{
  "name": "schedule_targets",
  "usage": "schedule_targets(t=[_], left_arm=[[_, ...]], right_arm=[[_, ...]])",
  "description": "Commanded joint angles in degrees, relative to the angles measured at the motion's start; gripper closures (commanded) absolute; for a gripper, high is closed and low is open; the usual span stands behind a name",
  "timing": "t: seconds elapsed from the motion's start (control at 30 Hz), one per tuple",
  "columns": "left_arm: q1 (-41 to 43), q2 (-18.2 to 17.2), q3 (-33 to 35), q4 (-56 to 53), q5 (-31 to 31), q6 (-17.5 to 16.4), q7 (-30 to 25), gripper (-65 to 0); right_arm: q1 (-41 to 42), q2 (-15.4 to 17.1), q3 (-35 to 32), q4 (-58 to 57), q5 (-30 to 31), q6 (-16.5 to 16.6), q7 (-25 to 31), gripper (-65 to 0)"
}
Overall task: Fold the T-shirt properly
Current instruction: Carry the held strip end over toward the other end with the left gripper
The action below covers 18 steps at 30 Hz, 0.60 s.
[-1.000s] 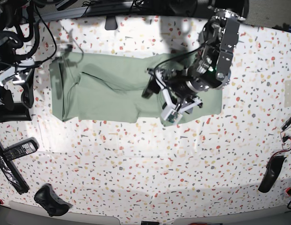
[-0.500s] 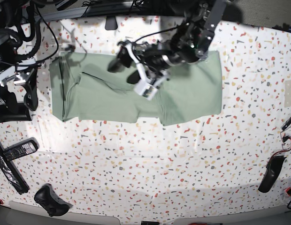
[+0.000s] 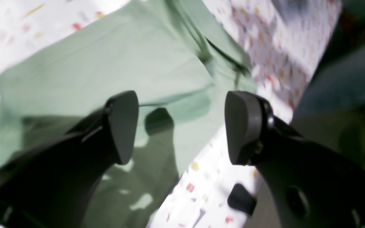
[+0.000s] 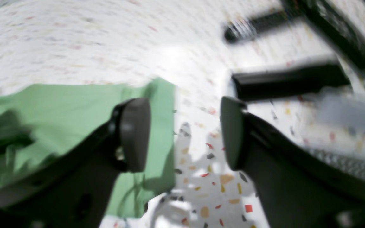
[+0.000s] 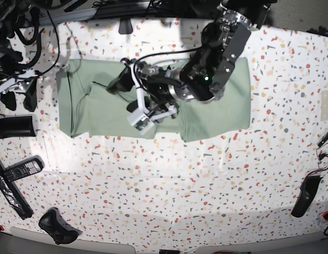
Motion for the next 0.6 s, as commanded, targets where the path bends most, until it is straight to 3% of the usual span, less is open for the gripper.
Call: schedule_targets(t=[0.0,0.07,0.27,0.4,0.5,0.57], left_arm=[[-1.36,0.66,-0.13,1.18,-0.52,-0.15,-1.62,-39.7],[-1.88,0.66,-0.13,1.18,-0.5,-0.15,-1.6,-39.7],[-1.88,0.63,-0.13,1.18,-0.22,-0.17,-1.62,-39.7],[-1.88,0.61,-0.13,1.16,5.9,0.11,-2.05,-39.7],[-1.86,0.59,-0.13,1.18,12.79,3.96,-1.77,-39.7],[-1.79,0.55,-0.13,2.08,13.9,6.69,-0.76,-39.6]], right_arm=[[1.99,1.66,0.04,-1.88,1.66,0.28,2.03,-39.3],[5.03,3.28,-0.63,-8.17,1.73,0.28,2.62,-41.9],[13.55,7.85,-7.19,-27.36,1.66,0.28,1.33,-41.9],[18.03,9.27,-13.97,-37.53,1.49,0.28,-2.93,-41.9],[19.23,9.18,-17.66,-41.38,1.9,0.28,-1.53,-41.9],[19.26,9.09,-19.3,-42.4,1.64,0.28,0.22,-41.9]])
